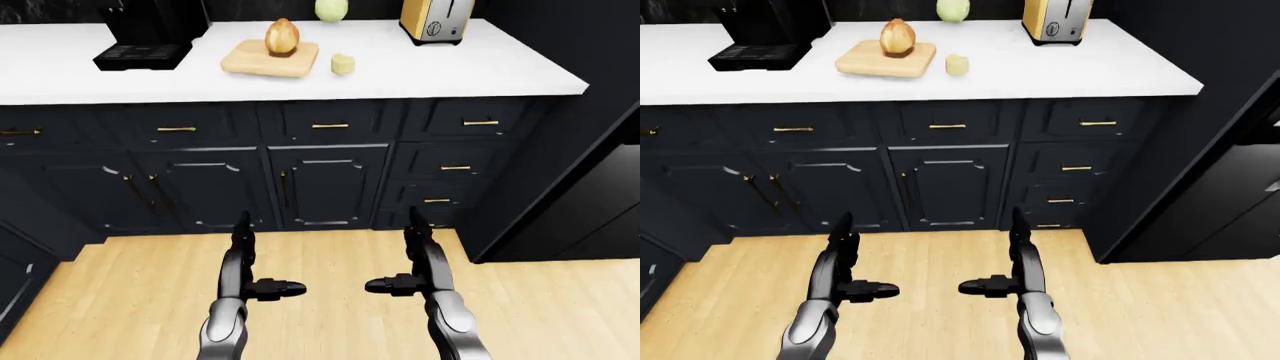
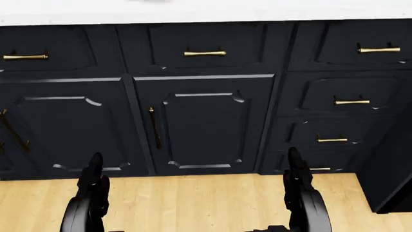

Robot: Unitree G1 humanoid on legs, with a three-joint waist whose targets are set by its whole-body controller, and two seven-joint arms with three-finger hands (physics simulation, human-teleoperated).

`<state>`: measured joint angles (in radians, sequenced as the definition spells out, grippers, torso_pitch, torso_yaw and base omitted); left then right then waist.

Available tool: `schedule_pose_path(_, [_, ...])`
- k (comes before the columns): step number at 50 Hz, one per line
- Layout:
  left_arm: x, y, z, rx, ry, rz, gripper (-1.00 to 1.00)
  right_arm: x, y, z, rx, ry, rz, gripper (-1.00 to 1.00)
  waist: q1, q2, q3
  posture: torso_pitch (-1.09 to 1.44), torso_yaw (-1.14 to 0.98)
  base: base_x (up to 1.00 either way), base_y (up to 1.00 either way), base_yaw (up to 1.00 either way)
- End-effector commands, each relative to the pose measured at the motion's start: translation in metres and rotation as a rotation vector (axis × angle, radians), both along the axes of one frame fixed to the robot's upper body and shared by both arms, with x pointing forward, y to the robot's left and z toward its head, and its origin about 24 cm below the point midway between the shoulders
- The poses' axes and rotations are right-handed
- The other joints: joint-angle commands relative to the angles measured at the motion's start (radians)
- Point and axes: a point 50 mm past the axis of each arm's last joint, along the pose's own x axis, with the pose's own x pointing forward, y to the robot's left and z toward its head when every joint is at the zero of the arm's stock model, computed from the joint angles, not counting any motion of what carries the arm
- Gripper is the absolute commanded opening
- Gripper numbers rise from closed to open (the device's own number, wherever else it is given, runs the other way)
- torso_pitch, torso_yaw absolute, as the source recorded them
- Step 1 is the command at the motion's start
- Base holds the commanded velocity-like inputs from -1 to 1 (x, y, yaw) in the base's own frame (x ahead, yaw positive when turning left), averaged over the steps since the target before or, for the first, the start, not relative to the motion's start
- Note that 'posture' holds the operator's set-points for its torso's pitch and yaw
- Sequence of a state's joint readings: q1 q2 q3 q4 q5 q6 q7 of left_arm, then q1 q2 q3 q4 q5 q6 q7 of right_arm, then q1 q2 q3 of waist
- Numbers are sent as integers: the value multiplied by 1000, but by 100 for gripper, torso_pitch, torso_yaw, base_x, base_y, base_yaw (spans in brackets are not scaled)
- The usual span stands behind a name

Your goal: Pick up the wedge of cheese and place it on the slice of bread to prepare a simple cheese on bread dish.

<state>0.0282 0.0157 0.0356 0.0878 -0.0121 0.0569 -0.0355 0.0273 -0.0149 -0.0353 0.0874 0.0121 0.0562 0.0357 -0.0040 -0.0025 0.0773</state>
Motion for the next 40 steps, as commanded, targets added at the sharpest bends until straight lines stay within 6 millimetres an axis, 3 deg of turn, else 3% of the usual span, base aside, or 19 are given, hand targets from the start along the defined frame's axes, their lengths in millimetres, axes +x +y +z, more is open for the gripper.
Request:
schedule_pose_path(1, [7,-2,37,27,-188,-21,100,7,4,36,-1,-171,22,100,-2,-8,-1,0,0,0,0,0])
schedule_pose_path(3, [8,-2,38,26,-188,-22,100,8,3,36,-1,-172,24,100,8,-1,-62,0,0,0,0,0])
schedule_pose_path(4, [8,-2,38,28,-188,-26,100,8,2,36,-4,-174,23,100,8,-1,-52,0,0,0,0,0])
schedule_pose_path(5, [8,-3,38,29,-189,-29,100,8,3,37,-3,-175,24,100,6,-7,-16,0,0,0,0,0])
schedule_pose_path(7, [9,-4,38,32,-189,-35,100,9,3,37,-5,-177,27,100,7,-8,-69,0,0,0,0,0])
schedule_pose_path(8, [9,-4,40,30,-190,-35,100,10,2,36,-5,-180,28,100,8,-7,-75,0,0,0,0,0])
schedule_pose_path(15, [10,0,71,58,-226,-39,100,8,1,69,-15,-220,16,100,10,-5,-80,0,0,0,0,0])
schedule_pose_path(19, [10,6,111,75,-282,-29,100,11,0,94,5,-279,22,100,8,-3,-88,0,0,0,0,0])
schedule_pose_path(24, [8,12,142,90,-329,-15,100,10,3,115,1,-298,44,100,8,-2,-92,0,0,0,0,0])
schedule_pose_path(25, [7,11,144,94,-332,-16,100,9,5,117,0,-300,49,100,8,4,-112,0,0,12,0,0])
schedule_pose_path(27, [7,12,149,99,-339,-16,100,8,10,113,1,-299,67,100,8,9,-64,0,0,24,0,0])
schedule_pose_path(30, [5,13,152,106,-343,-17,100,8,11,114,6,-304,77,100,8,6,-48,0,0,26,0,0])
schedule_pose_path(34, [4,13,156,109,-348,-17,100,8,9,116,13,-310,73,100,7,-4,-47,0,0,26,0,0])
schedule_pose_path(38, [5,13,155,114,-353,-15,100,6,8,118,69,-309,85,100,3,11,-49,0,0,25,2,0])
schedule_pose_path(39, [4,13,157,114,-356,-15,100,5,9,119,72,-311,89,100,2,9,-52,0,0,11,29,0])
schedule_pose_path(40, [3,13,158,115,-358,-14,100,5,9,119,88,-310,91,100,4,-8,-65,0,0,11,71,0])
